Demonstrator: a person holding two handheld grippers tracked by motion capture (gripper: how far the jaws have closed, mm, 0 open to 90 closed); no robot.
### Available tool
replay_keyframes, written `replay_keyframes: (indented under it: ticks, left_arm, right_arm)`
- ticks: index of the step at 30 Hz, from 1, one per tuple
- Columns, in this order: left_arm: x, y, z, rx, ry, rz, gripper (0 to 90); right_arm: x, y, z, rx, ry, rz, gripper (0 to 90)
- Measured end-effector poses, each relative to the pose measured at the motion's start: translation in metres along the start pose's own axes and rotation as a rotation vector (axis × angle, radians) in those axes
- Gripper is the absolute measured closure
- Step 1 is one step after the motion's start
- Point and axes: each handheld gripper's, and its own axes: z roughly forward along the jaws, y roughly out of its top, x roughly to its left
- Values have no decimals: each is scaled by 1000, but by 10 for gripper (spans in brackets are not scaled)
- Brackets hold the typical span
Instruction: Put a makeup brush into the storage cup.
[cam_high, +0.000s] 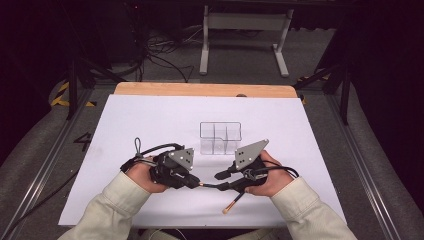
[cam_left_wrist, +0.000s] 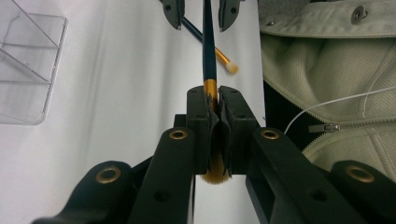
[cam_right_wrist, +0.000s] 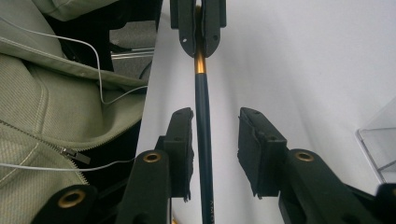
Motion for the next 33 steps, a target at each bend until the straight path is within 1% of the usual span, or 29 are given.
replay_keyframes:
  ticks: [1, 5, 8, 11, 14, 15, 16, 17, 18, 19, 23, 27, 30, 33]
  left_arm:
    - [0, 0, 0, -1, -1, 3, 835]
    - [0, 1, 3, 4, 0, 2, 835]
    - [2, 1, 5, 12, -3, 3, 835]
    - [2, 1, 5, 8, -4, 0, 835]
    - [2, 1, 5, 11, -1, 2, 835]
    - [2, 1, 6, 10, 2, 6, 835]
    - [2, 1, 6, 1, 2, -1, 835]
    - [2, 1, 6, -6, -5, -2, 835]
    - [2, 1, 6, -1, -3, -3, 835]
    - [2, 1, 6, 0, 2, 2, 835]
    - [1, 2, 6, -3, -9, 8, 835]
    - [0, 2, 7, -1, -10, 9, 835]
    - [0, 2, 8, 5, -10, 18, 835]
    - [1, 2, 8, 0, -16, 18, 835]
  right_arm:
    - [0, 1, 2, 13, 3, -6, 664]
    - [0, 1, 7, 35, 18, -12, 691]
    - [0, 2, 8, 44, 23, -9, 709]
    - [0, 3, 9, 41, 28, -9, 716]
    - [-1, 4, 10, 52, 34, -13, 727]
    - [0, 5, 13, 64, 42, -14, 740]
    - [0, 5, 13, 64, 42, -14, 740]
    - [0, 5, 14, 67, 44, -14, 744]
    - [0, 6, 15, 71, 46, -12, 748]
    - [0, 6, 15, 73, 48, -10, 757]
    - [0, 7, 16, 87, 54, -13, 812]
    - [0, 7, 17, 97, 58, -11, 818]
    - [-1, 8, 19, 113, 64, -12, 832]
    - [-1, 7, 19, 116, 70, -3, 836]
